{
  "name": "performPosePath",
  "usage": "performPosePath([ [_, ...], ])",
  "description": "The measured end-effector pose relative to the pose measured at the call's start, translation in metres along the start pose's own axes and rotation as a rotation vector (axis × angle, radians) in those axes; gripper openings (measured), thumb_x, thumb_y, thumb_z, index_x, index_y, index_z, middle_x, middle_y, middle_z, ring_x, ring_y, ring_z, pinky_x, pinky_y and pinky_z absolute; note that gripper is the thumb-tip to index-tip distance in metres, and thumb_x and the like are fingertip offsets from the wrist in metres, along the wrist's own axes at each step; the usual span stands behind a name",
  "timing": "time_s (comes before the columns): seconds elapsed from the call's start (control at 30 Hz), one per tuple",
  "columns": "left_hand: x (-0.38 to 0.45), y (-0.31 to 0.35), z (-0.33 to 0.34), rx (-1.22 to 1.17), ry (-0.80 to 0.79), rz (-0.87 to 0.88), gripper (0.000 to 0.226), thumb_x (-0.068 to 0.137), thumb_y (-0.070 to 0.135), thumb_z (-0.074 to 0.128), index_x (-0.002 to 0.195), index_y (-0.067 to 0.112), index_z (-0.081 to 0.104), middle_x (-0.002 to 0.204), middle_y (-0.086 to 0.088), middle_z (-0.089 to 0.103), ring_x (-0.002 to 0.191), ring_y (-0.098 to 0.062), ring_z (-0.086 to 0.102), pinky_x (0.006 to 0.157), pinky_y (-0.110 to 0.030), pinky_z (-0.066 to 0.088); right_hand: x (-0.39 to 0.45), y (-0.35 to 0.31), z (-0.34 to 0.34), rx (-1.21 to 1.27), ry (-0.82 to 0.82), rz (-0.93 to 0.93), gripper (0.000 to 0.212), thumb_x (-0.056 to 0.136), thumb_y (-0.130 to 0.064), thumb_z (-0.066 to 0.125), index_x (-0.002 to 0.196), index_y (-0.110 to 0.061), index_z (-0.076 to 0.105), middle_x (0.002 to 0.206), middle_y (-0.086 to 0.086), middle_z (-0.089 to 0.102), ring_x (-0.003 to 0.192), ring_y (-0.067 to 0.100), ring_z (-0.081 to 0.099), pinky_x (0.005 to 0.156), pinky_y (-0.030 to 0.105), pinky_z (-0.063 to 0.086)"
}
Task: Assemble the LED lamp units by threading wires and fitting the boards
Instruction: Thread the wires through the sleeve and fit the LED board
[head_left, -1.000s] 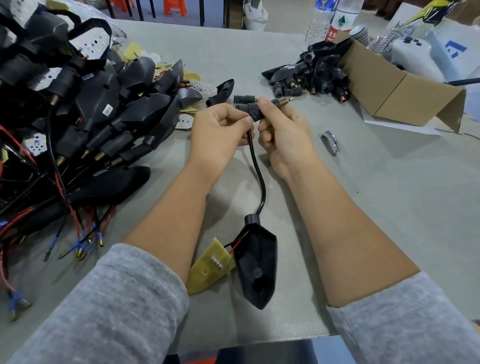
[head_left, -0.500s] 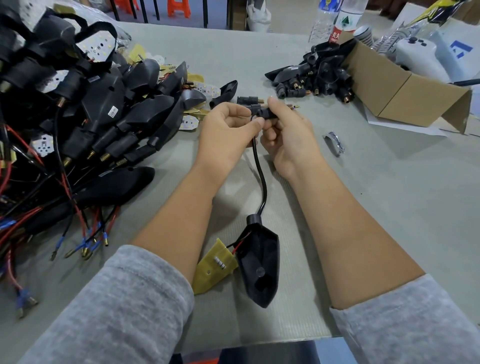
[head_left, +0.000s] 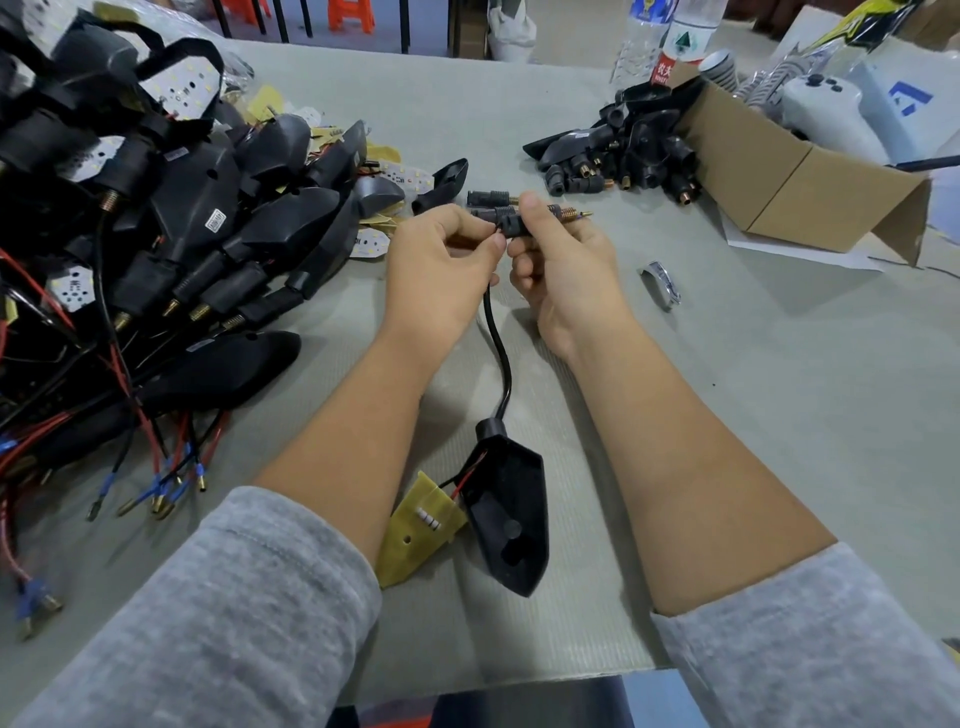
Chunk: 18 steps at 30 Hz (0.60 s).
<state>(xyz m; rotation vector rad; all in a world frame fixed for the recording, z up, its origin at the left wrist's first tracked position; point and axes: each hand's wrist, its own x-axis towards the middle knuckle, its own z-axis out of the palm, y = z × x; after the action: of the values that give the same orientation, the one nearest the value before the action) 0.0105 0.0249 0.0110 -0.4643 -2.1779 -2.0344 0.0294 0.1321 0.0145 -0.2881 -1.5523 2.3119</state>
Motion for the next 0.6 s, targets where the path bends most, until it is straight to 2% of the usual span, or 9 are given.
performPosePath([
  [0.13,0.0002,0.0028,0.0007,-0.060,0.027,-0.014,0.012,0.087,0.002,0.066,0.080,0.011,0.061,0.072,-0.005,0.063,0.059,-0.014,0.059,0.067,-0.032,0.055,0.0013,-0.0007,-0.0003,0.050,0.003,0.027,0.021,0.095,-0.022,0.062,0.078,-0.012,0.056,0.054,-0.001,0.057,0.042,0.006,0.045,0.043,0.017,0.039],
  [0.27,0.0032,0.0044,0.0010,-0.251,0.004,-0.152,0.015,0.091,0.001,0.058,0.078,0.008,0.061,0.065,-0.003,0.060,0.056,-0.010,0.056,0.061,-0.023,0.054,0.0023,-0.0004,0.0005,0.048,-0.022,0.032,0.022,0.096,-0.021,0.060,0.078,-0.011,0.057,0.053,0.000,0.055,0.041,0.007,0.043,0.042,0.017,0.037],
  [0.43,0.0060,0.0033,-0.0004,-0.213,-0.016,-0.166,0.021,0.091,-0.001,0.057,0.073,0.010,0.061,0.060,0.000,0.059,0.052,-0.007,0.056,0.062,-0.024,0.055,0.0003,-0.0001,0.0022,0.015,0.018,0.009,0.024,0.094,-0.023,0.063,0.074,-0.013,0.056,0.052,-0.002,0.054,0.040,0.005,0.041,0.040,0.017,0.033],
  [0.6,0.0058,0.0046,0.0044,-0.281,-0.057,-0.206,0.025,0.096,0.002,0.049,0.073,0.009,0.058,0.065,-0.002,0.057,0.053,-0.006,0.057,0.061,-0.021,0.055,-0.0029,-0.0011,0.0049,0.068,0.058,-0.018,0.025,0.093,-0.021,0.065,0.074,-0.014,0.050,0.050,-0.003,0.052,0.038,0.005,0.039,0.040,0.017,0.034],
])
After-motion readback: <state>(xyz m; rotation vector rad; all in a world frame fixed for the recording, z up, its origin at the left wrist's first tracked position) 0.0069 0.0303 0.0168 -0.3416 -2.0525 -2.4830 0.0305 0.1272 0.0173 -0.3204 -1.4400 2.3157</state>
